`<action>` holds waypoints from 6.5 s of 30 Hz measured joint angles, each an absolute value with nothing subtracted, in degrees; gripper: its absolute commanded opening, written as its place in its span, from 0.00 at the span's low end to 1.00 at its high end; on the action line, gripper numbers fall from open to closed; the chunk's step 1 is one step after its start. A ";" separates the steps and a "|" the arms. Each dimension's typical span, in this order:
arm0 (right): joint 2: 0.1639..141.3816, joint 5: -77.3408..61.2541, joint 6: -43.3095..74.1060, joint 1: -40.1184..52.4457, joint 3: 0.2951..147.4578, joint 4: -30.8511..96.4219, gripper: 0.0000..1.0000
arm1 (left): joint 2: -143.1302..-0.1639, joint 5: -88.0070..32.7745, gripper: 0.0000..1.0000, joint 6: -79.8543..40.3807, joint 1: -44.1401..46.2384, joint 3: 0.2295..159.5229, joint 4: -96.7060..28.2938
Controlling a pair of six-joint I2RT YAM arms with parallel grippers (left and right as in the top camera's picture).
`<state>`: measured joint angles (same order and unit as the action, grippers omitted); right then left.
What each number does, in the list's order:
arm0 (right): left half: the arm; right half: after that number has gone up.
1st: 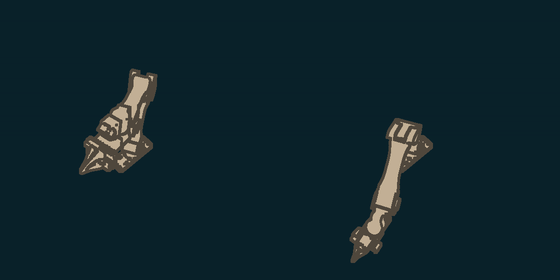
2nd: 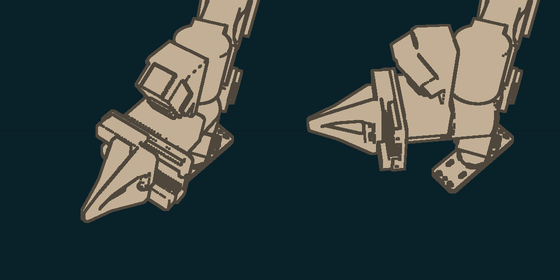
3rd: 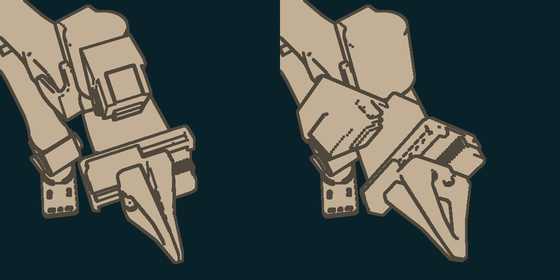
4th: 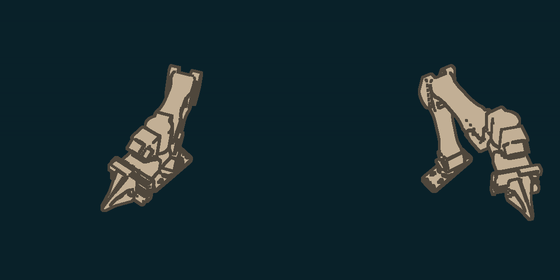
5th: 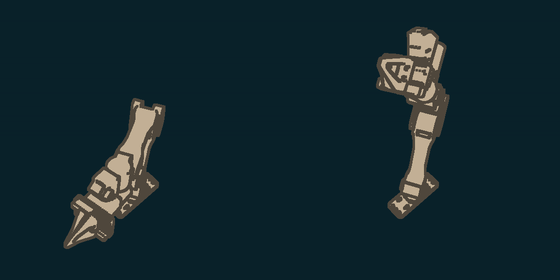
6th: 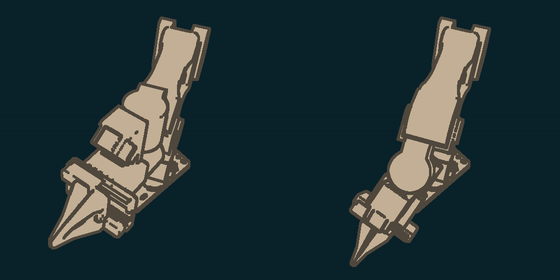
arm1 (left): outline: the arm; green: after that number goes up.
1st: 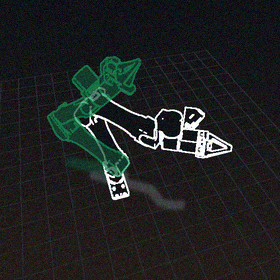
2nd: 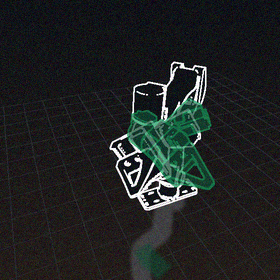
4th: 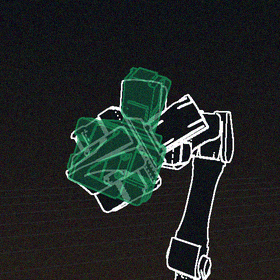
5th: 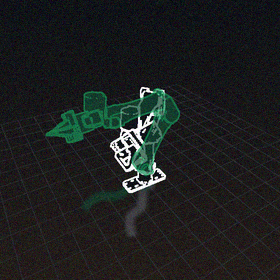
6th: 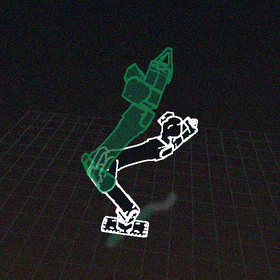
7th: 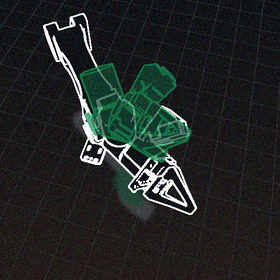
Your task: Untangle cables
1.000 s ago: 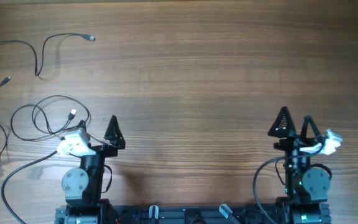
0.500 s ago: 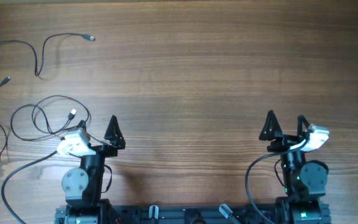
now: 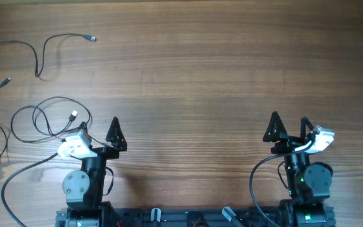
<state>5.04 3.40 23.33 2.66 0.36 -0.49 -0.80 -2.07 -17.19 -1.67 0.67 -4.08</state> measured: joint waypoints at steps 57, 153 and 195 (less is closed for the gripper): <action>1.41 3.42 22.06 2.66 0.36 -0.47 1.00 | -0.78 -2.07 1.00 -17.19 -1.67 0.67 -4.08; 1.41 -0.03 -0.36 2.46 0.36 -0.01 1.00 | -0.78 -2.07 1.00 -17.19 -1.67 0.67 -4.08; 1.41 -0.03 -0.78 2.46 0.36 -0.01 1.00 | -0.78 -2.07 1.00 -17.19 -1.67 0.64 -4.08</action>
<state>1.41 -0.03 -0.78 2.46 0.36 -0.01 -0.78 -2.07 -17.19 -1.67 0.64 -4.08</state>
